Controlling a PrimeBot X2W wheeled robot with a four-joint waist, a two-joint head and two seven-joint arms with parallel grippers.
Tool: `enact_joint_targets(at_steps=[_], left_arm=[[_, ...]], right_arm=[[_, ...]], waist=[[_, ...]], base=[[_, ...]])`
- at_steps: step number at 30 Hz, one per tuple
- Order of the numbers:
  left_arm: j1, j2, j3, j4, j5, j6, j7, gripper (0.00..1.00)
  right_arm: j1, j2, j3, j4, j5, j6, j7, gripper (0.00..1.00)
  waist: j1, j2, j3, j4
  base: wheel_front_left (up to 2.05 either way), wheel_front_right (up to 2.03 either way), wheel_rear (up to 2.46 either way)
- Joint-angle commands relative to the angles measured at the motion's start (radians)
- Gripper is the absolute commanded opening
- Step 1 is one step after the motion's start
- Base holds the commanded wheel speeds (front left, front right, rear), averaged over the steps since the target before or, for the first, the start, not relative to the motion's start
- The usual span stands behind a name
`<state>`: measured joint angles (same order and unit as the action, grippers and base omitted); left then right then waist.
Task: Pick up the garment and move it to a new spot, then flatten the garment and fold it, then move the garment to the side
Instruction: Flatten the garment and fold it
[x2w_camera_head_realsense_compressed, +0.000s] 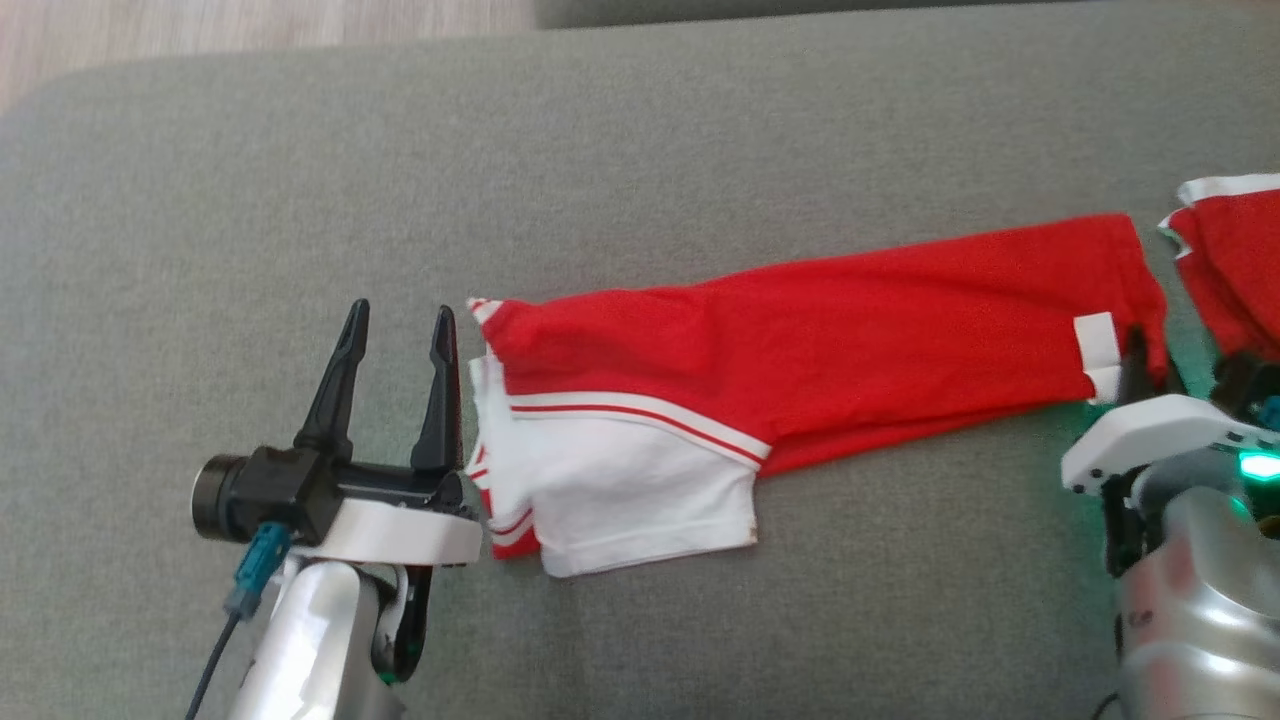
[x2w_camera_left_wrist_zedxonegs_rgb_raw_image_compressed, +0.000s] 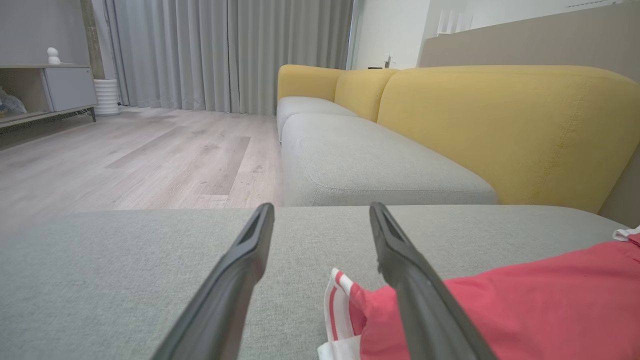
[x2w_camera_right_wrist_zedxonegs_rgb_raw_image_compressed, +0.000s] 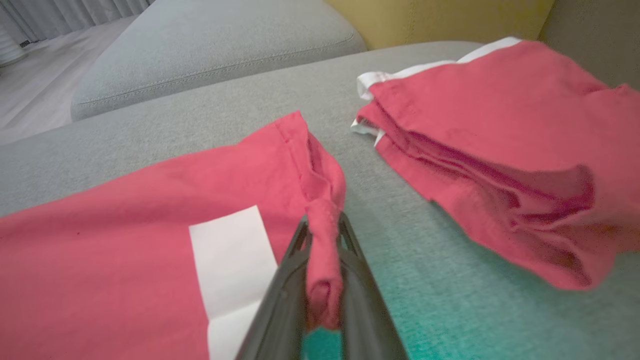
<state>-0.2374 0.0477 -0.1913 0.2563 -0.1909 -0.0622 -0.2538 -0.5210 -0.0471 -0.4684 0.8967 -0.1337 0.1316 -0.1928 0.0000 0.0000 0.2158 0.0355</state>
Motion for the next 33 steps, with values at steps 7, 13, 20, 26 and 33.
enact_joint_targets(at_steps=[7,13,20,26,33], left_arm=[[0.016,0.003,0.038,-0.03,-0.017,-0.002,-0.008,1.0],[0.042,0.003,0.033,-0.035,0.009,0.003,-0.008,1.0],[0.075,0.003,0.055,-0.05,-0.006,0.014,-0.008,1.0],[0.106,0.01,0.08,-0.078,0.012,0.014,-0.008,1.0],[0.118,0.014,0.089,-0.103,0.02,0.014,-0.008,1.0]], right_arm=[[0.04,-0.05,-0.075,-0.09,-0.061,-0.001,-0.006,0.0],[0.089,-0.041,-0.091,-0.124,-0.072,-0.001,0.01,0.0],[0.111,-0.01,0.054,-0.179,-0.009,-0.001,-0.002,0.0],[0.147,-0.004,0.307,-0.25,0.155,-0.001,0.011,0.0],[0.201,-0.003,0.525,-0.358,0.319,-0.001,0.053,0.0]], waist=[[0.0,0.0,-0.068,-0.024],[0.0,0.0,-0.124,-0.025],[0.0,0.0,-0.194,0.007],[0.0,0.0,-0.231,0.066],[0.0,0.0,-0.246,0.153]], base=[[0.0,0.0,0.0],[0.0,0.0,0.0],[0.0,0.0,0.0],[0.0,0.0,0.0],[0.0,0.0,0.0]])
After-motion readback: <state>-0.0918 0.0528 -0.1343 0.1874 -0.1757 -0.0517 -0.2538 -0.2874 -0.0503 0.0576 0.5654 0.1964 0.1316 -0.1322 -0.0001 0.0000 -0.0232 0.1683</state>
